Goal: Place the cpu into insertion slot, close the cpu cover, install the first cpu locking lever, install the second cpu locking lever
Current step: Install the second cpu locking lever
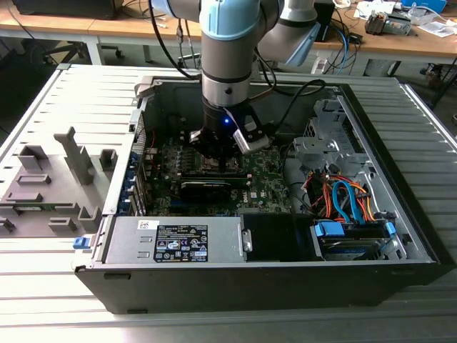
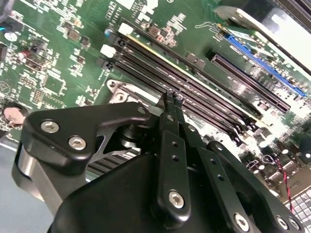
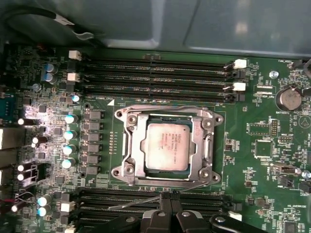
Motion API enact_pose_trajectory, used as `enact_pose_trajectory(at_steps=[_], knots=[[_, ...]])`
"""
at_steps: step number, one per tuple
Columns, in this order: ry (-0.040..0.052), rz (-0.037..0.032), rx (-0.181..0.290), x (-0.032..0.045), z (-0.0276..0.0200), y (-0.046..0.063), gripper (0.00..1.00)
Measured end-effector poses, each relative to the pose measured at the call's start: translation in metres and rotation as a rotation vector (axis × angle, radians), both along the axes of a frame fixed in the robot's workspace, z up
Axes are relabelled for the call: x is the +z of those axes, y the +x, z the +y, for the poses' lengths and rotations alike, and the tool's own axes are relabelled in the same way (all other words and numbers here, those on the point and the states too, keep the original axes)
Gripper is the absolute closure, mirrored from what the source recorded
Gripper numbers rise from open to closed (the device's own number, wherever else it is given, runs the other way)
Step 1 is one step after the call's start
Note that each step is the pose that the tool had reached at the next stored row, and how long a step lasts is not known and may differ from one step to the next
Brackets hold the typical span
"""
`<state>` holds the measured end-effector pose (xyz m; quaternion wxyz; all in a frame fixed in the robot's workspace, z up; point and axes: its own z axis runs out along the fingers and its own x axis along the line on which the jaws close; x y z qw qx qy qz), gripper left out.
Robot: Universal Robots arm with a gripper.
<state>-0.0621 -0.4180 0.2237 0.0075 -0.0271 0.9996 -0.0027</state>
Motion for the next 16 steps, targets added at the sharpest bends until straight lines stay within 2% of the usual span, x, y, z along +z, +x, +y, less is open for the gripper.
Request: enact_pose_trajectory(at_steps=[16], knots=[[0.0000, 0.0000, 0.000, -0.0020, -0.0007, -0.026, 0.89]])
